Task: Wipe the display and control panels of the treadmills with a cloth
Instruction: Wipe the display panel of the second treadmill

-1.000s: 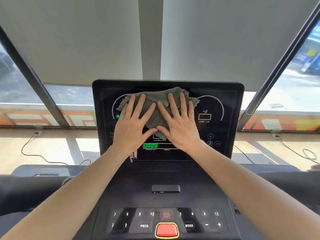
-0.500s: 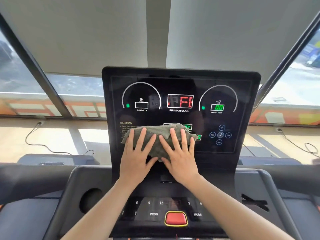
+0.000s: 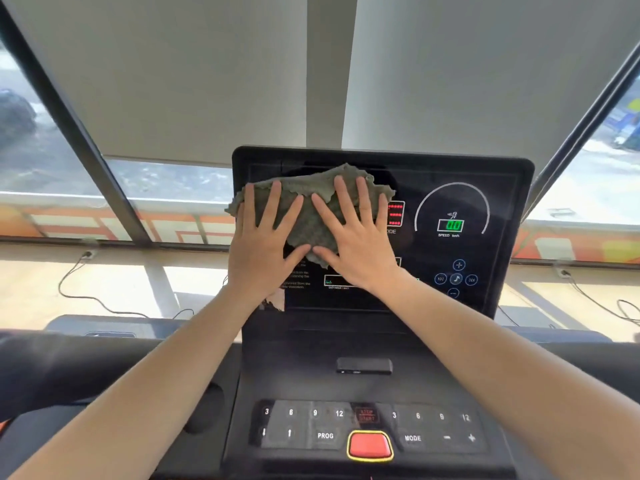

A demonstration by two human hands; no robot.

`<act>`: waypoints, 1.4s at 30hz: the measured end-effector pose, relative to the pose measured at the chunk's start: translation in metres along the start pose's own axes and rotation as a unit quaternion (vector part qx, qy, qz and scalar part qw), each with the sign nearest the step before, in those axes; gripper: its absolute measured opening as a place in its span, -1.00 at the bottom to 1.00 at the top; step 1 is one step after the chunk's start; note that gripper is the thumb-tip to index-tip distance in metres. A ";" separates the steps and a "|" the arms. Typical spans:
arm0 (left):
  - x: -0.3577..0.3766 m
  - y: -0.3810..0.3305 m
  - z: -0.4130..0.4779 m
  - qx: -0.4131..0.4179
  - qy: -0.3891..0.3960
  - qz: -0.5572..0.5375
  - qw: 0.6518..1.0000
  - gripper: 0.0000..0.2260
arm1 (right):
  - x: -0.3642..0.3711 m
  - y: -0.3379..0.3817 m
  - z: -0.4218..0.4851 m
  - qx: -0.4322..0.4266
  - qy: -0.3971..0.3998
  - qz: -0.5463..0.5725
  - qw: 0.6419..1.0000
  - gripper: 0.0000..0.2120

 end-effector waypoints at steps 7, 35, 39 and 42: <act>-0.017 0.029 0.024 -0.002 -0.018 -0.015 1.000 -0.25 | -0.016 0.007 0.044 -0.019 -0.021 -0.013 1.000 -0.17; 0.071 -0.014 -0.190 -0.034 0.023 -0.121 0.992 -0.53 | 0.078 0.093 -0.156 -0.082 0.134 0.053 0.986 -0.31; 0.072 -0.031 -0.177 0.015 0.007 -0.122 0.992 -0.65 | 0.075 0.067 -0.183 -0.008 0.077 0.079 0.994 -0.49; 0.074 -0.053 -0.163 0.065 -0.036 -0.139 0.987 -0.78 | 0.067 0.038 -0.199 0.030 0.038 0.087 0.995 -0.59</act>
Point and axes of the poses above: each hand's wrist, its own z-axis towards the middle knuckle, its own x-axis out of the palm, y = z × x, the point moved 2 cm from there along z, towards the middle knuckle
